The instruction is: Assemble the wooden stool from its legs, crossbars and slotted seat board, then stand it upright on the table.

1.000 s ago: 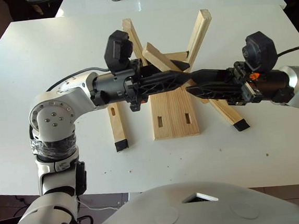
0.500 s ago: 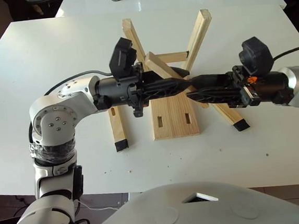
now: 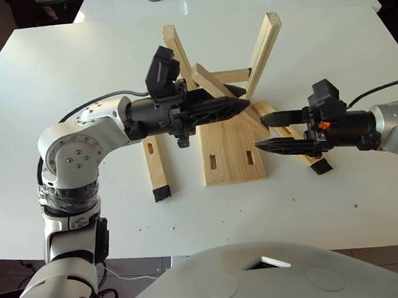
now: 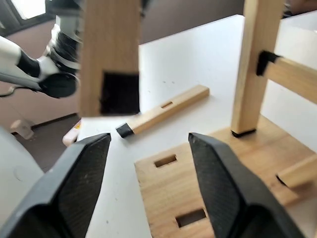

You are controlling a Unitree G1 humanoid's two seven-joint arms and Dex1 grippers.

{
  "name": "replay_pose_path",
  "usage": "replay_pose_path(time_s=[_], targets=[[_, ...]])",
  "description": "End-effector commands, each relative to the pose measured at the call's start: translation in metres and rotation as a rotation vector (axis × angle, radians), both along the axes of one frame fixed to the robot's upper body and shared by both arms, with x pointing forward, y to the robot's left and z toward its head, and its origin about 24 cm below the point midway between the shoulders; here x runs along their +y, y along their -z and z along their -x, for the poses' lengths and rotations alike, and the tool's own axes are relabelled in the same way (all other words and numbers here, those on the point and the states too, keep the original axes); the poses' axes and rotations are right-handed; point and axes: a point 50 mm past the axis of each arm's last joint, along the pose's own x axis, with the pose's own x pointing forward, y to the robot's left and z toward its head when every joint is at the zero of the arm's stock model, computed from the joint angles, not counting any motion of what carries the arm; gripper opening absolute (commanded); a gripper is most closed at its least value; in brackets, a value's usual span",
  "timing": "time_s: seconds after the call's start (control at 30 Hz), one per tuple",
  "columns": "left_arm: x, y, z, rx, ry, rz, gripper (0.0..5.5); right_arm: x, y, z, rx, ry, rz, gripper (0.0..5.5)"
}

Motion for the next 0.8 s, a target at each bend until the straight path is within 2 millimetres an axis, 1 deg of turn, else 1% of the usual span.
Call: replay_pose_path(time_s=[0.03, 0.1, 0.2, 0.27, 0.33, 0.37, 0.4, 0.5, 0.57, 0.67, 0.8], targets=[[0.031, -0.007, -0.005, -0.103, -0.112, -0.143, 1.31, -0.022, 0.009, 0.005, -0.019, 0.111, 0.069, 3.71], [0.047, -0.006, -0.003, -0.13, -0.144, -0.238, 1.31, -0.032, 0.012, 0.013, -0.028, 0.172, 0.083, 4.01], [0.063, -0.004, 0.003, -0.196, -0.192, -0.351, 1.31, -0.041, 0.014, 0.026, -0.038, 0.251, 0.083, 4.46], [0.073, 0.0, 0.003, -0.304, -0.249, -0.427, 1.31, -0.044, 0.016, 0.034, -0.044, 0.294, 0.086, 4.8], [0.085, 0.011, 0.001, -0.424, -0.292, -0.523, 1.31, -0.046, 0.019, 0.041, -0.053, 0.335, 0.102, 5.15], [0.091, 0.017, -0.001, -0.435, -0.295, -0.542, 1.31, -0.046, 0.02, 0.043, -0.056, 0.354, 0.103, 5.2], [0.097, 0.024, -0.004, -0.433, -0.307, -0.574, 1.31, -0.047, 0.021, 0.044, -0.059, 0.371, 0.103, 5.39], [0.113, 0.042, -0.008, -0.497, -0.249, -0.612, 1.31, -0.045, 0.027, 0.045, -0.07, 0.408, 0.119, 5.39], [0.124, 0.05, -0.014, -0.508, -0.24, -0.6, 1.31, -0.044, 0.031, 0.045, -0.077, 0.425, 0.135, 5.39], [0.133, 0.052, -0.021, -0.53, -0.235, -0.575, 1.31, -0.043, 0.034, 0.046, -0.08, 0.442, 0.142, 5.39], [0.142, 0.056, -0.022, -0.528, -0.185, -0.576, 1.31, -0.045, 0.04, 0.049, -0.072, 0.459, 0.171, 5.39]])
